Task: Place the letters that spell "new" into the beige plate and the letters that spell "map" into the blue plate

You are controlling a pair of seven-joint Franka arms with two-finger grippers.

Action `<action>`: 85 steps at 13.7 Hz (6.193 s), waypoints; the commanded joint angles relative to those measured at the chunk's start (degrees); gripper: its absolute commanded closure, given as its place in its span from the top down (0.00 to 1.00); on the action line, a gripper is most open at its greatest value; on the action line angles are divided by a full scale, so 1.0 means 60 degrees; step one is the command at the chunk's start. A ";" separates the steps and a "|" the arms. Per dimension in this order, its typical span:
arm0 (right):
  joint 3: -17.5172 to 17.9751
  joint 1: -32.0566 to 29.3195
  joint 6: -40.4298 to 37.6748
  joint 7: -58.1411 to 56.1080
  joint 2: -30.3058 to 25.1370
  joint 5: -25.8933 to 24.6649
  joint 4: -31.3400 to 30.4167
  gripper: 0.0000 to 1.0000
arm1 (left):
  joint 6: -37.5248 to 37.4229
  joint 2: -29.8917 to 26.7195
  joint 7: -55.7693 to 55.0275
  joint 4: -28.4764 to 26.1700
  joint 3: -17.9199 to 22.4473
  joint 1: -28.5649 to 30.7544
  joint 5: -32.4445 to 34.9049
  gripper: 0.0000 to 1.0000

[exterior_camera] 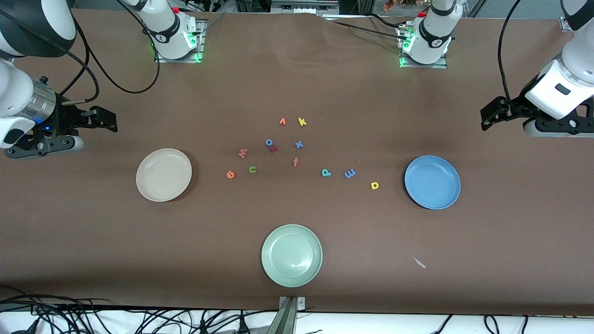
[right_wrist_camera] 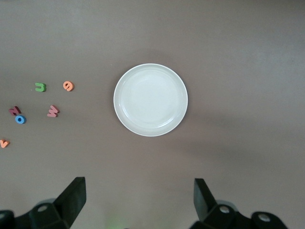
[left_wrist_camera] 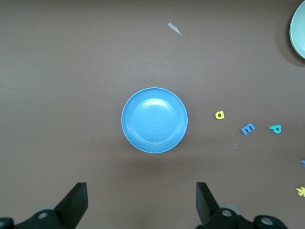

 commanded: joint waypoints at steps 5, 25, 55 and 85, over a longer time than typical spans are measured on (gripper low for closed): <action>0.0017 -0.0016 0.0068 -0.0053 -0.0096 0.0150 -0.0124 1.00 | -0.0182 0.0067 0.0114 0.0075 -0.0027 -0.0050 -0.0177 1.00; 0.0017 0.0101 0.0142 0.0005 -0.0082 0.0194 -0.0168 1.00 | 0.0811 0.1895 -0.0121 0.0104 -0.1754 -0.0094 -0.0221 1.00; 0.0017 0.4203 0.6744 0.8340 0.2892 0.0502 -0.3153 1.00 | 0.6932 0.5618 0.2369 -0.1915 -0.1800 -0.2526 0.1507 0.98; 0.0398 0.4408 1.0557 0.9117 0.3141 0.0341 -0.5969 0.47 | 0.5501 0.4476 0.6818 -0.1771 -0.1829 0.0035 0.2577 0.00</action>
